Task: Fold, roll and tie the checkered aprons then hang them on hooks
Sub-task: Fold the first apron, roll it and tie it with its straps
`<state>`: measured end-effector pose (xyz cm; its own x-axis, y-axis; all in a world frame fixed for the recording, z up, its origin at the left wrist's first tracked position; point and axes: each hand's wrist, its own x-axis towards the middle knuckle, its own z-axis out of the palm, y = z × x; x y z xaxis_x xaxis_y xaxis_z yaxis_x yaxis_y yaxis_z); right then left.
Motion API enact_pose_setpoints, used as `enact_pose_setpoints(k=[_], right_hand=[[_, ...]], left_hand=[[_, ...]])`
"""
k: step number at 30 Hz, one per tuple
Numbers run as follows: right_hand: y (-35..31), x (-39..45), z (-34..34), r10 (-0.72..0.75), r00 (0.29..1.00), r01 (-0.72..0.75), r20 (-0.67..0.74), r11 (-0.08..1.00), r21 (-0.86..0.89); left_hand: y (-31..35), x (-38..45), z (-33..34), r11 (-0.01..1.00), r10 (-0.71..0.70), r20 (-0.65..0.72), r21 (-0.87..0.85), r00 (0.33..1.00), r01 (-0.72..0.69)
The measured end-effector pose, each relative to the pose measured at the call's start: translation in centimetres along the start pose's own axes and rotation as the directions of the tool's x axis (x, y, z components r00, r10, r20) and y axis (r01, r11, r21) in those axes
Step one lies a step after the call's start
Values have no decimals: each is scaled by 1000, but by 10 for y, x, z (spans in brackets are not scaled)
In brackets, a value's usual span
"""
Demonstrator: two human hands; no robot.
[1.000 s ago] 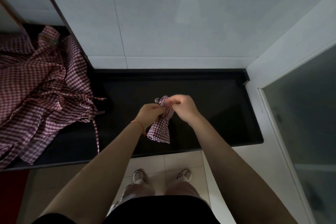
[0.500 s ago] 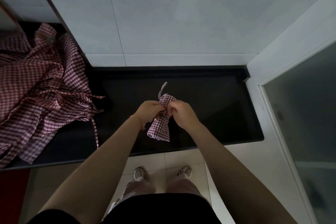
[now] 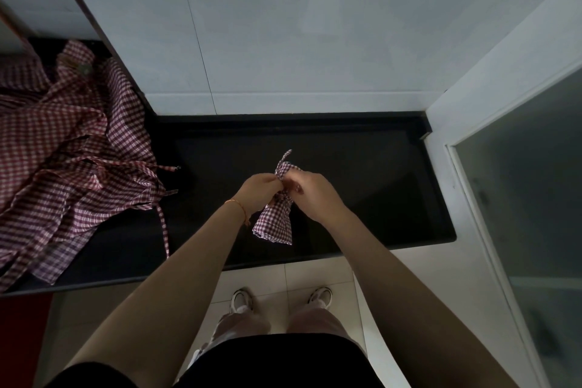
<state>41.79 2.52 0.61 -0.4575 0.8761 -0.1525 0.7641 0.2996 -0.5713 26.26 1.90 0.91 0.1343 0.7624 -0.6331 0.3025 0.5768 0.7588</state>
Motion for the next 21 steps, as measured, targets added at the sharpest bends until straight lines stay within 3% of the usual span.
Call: enact_pose_setpoints(k=[4,8,11,13,15,16,18,21], right_hand=[[3,0,-2,24,999,-26,37,999,42],[8,-3,-3,244,967,-256,78,911,324],[7,-8,4,424,889,-436,173,666,606],[6,-12,8,474,838,-480,270,404,779],[5,-13,10,487,813,-482,320,254,839],[4,-13,9,503,810,-487,301,291,824],[1,-10,9,527,833,-470,169,513,718],[-5,-5,5,388,922,-330,5,776,538]], left_hand=[[-2,2,-2,999,32,9,23,999,-32],[-15,4,1,995,52,-81,-78,995,-58],[-25,7,7,990,68,-149,-115,986,-85],[-28,8,9,983,45,-191,-165,980,-77],[-28,10,10,982,42,-213,-173,976,-79],[-27,11,10,985,51,-212,-151,976,-84],[-24,14,8,992,77,-204,-82,976,-95],[-20,16,8,991,129,-196,-4,972,-133]])
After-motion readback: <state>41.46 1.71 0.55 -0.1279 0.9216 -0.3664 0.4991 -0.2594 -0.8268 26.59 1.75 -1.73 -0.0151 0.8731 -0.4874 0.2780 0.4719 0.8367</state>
